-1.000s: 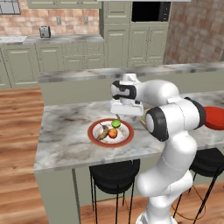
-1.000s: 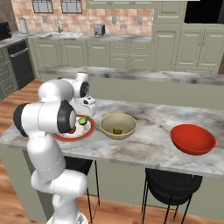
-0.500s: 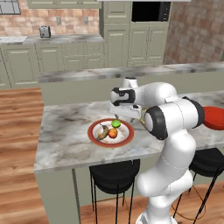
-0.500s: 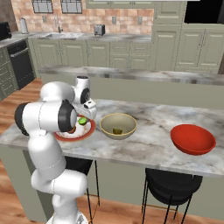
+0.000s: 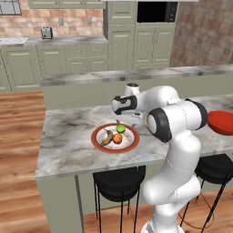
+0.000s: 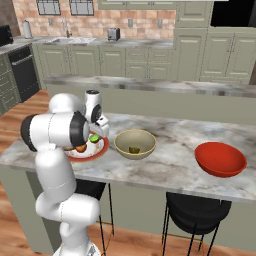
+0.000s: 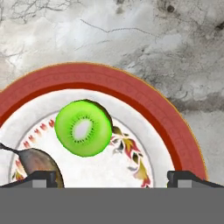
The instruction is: Take the fruits from the plate on the dining counter and place two fruits in each bowl.
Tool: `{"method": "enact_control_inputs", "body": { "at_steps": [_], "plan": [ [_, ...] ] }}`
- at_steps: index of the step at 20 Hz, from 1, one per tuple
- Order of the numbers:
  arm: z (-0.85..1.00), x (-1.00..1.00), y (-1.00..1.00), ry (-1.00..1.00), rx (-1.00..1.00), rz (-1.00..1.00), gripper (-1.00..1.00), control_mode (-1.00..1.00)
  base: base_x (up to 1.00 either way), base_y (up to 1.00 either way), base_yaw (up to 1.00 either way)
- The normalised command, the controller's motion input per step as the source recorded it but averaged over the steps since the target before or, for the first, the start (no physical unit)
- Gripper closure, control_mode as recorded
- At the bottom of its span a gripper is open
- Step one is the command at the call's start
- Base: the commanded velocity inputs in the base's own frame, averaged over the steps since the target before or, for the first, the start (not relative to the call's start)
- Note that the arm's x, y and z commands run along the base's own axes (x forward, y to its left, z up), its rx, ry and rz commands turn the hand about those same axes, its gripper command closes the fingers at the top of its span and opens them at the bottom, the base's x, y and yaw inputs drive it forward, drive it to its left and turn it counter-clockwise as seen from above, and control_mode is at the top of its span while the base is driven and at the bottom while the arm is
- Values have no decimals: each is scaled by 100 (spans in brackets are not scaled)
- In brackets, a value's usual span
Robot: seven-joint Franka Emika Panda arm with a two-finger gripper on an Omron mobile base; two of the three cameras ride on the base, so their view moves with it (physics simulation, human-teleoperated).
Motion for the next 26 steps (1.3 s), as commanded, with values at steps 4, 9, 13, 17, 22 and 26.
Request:
{"method": "enact_control_inputs", "body": {
  "at_steps": [4,9,13,17,22,26],
  "plan": [
    [-24,23,10,-5,0,0,-100,-100,0,0,0],
    [-21,27,13,0,0,0,-100,-100,0,0,0],
    [-15,26,3,0,0,0,-100,-100,0,0,0],
    [-14,20,1,0,0,0,-100,-100,0,0,0],
    [-14,1,3,0,0,0,-100,-100,0,0,0],
    [-14,0,4,0,0,0,-100,-100,0,0,0]
  ]
}}
